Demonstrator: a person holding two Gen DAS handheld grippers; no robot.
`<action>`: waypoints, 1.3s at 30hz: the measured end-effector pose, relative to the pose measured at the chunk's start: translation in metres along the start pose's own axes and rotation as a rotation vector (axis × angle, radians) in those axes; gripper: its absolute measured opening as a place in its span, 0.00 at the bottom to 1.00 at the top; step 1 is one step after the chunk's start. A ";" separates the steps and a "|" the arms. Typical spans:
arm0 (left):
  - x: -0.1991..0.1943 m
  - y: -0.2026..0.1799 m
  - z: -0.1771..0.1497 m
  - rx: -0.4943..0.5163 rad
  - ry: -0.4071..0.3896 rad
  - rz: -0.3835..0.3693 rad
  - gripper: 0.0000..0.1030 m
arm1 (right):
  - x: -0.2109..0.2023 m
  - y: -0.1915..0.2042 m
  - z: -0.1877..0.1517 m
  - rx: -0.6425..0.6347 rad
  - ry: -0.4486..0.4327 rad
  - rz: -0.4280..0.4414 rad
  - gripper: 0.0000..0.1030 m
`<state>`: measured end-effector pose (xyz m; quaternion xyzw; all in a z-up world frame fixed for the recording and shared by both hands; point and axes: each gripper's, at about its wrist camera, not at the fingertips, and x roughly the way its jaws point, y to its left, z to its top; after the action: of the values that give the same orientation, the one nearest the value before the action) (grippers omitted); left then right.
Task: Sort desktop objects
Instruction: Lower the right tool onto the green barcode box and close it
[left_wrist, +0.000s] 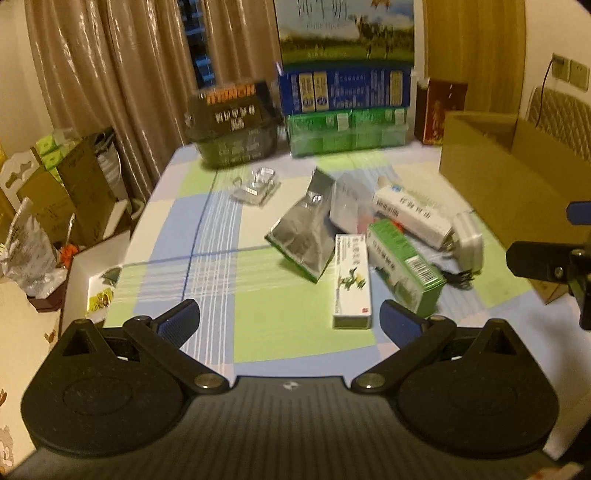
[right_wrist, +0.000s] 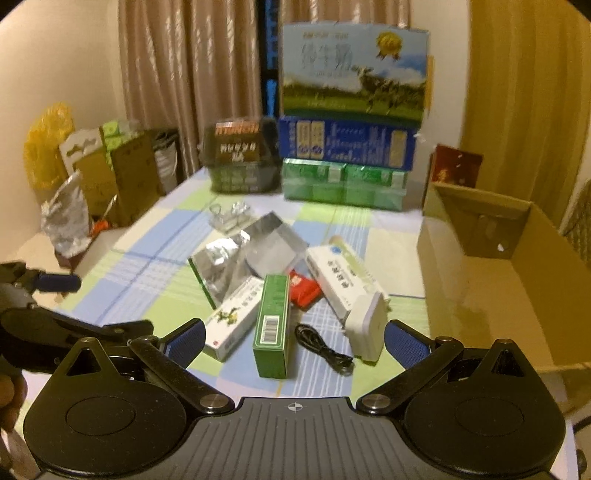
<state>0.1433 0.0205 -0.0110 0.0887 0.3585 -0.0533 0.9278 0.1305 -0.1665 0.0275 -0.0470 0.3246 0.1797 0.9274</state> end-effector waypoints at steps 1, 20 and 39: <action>0.008 0.001 -0.001 0.001 0.007 -0.006 0.99 | 0.008 0.000 -0.002 -0.010 0.012 0.007 0.93; 0.077 0.005 -0.008 0.041 0.067 -0.119 0.87 | 0.113 -0.001 -0.003 -0.022 0.170 0.060 0.47; 0.128 -0.025 0.006 0.089 0.082 -0.228 0.52 | 0.111 -0.022 -0.007 0.038 0.208 0.058 0.26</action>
<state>0.2376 -0.0101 -0.0958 0.0906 0.4013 -0.1704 0.8954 0.2149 -0.1553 -0.0477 -0.0383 0.4238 0.1944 0.8838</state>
